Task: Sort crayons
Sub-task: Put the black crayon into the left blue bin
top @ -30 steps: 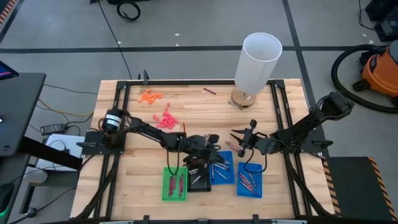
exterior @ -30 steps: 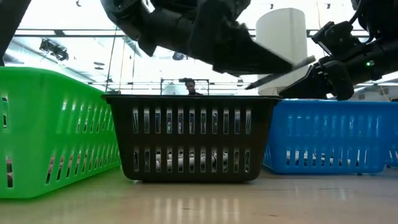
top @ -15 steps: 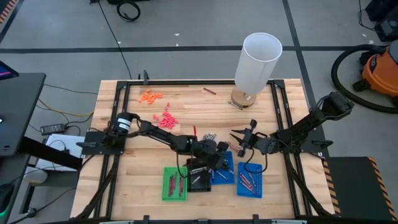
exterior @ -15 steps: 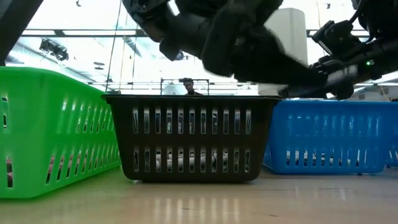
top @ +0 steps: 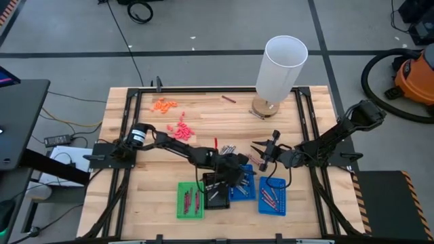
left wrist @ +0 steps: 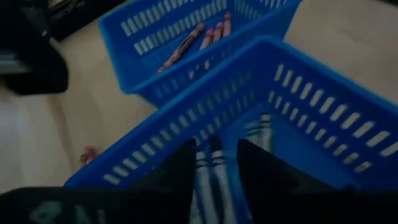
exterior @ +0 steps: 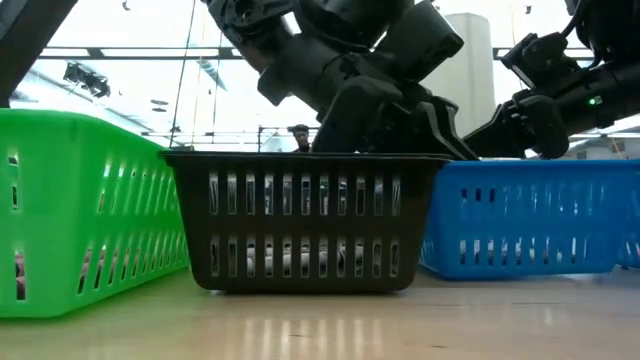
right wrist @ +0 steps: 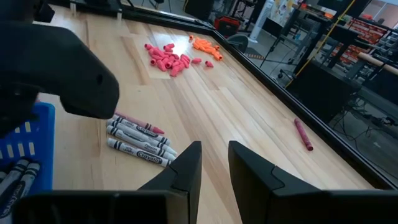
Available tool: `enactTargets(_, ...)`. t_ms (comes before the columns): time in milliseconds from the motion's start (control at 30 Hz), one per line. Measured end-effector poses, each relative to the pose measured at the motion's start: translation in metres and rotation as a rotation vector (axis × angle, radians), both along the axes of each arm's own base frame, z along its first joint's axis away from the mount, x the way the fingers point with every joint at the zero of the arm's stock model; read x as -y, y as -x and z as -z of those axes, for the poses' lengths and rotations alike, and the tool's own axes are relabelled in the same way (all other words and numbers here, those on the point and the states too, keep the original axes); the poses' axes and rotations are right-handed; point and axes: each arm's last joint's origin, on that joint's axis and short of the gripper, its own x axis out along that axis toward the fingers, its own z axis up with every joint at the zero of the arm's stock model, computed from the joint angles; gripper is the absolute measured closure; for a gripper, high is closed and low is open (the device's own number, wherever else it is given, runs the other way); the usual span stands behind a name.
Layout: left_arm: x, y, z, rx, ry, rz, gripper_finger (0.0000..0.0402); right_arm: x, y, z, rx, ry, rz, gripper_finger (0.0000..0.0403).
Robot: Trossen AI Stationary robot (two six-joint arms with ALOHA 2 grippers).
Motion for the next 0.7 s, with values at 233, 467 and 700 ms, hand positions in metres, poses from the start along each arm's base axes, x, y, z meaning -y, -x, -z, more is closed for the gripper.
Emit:
enactTargets(233,0.000,-0.001,-0.022,-0.036,-0.126,-0.074,0.0259,0.000,0.000,0.000,-0.001,0.000,0.000,0.0314)
enactTargets(467,-0.016,0.009,-0.056,-0.064,-0.232,-0.133,0.0260,-0.001,0.001,0.001,-0.011,0.005,-0.003,0.0314)
enactTargets(700,-0.052,0.022,-0.078,-0.135,-0.236,-0.255,0.0260,-0.002,0.001,0.001,-0.013,0.012,-0.002,0.0314)
